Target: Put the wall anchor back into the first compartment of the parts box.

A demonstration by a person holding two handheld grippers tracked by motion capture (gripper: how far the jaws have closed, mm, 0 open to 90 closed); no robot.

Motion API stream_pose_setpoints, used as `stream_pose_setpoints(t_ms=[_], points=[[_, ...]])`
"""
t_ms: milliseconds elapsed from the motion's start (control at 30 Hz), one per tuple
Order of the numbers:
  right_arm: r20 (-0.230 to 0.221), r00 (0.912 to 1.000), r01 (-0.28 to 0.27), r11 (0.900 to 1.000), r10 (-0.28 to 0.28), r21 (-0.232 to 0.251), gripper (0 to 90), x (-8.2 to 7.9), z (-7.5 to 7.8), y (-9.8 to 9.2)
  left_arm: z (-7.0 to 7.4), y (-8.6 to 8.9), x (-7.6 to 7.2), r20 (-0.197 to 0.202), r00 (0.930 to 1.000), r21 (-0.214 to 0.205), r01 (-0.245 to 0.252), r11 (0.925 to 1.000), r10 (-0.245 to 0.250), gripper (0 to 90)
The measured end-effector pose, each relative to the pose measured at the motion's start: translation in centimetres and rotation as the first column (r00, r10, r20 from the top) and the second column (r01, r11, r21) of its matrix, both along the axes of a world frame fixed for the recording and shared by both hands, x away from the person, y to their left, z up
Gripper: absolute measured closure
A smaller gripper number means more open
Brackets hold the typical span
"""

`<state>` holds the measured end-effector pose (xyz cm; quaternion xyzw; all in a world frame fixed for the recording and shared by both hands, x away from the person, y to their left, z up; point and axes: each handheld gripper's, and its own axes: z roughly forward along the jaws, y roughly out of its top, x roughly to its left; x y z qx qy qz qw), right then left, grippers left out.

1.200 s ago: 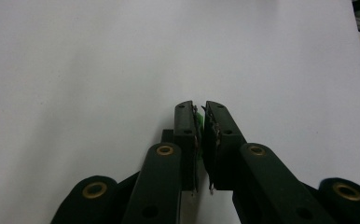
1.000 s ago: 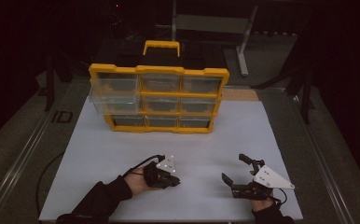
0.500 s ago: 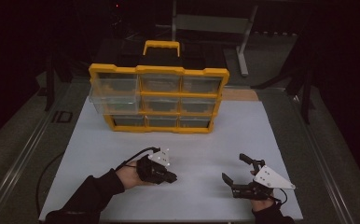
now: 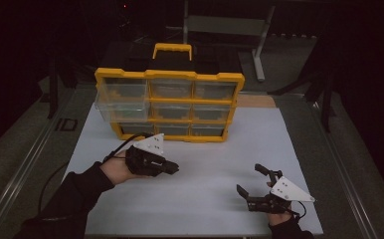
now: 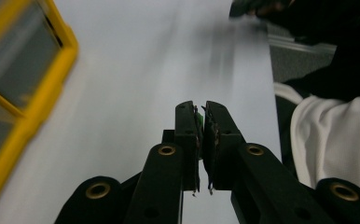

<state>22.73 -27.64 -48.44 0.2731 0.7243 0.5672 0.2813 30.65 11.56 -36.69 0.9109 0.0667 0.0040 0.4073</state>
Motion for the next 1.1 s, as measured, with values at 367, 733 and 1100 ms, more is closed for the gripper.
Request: stream_pose_setpoints(t_ms=[367,733,1100], points=[[-0.003,1.0,-0.001,1.0,0.001,0.002,8.1,0.0,0.0,0.0,5.0,1.9,0.4,0.047,0.9989,-0.02,0.003,0.9998,-0.002,83.2],[-0.002,1.0,-0.001,1.0,0.001,-0.001,8.1,0.0,0.0,0.1,9.6,4.7,1.4,0.092,0.9954,-0.071,-0.02,0.9973,0.027,83.2],[-0.007,1.0,-0.001,1.0,0.001,0.001,8.1,0.1,-0.1,0.1,13.1,7.9,3.6,0.134,0.9863,-0.119,-0.08,0.9897,0.096,83.2]])
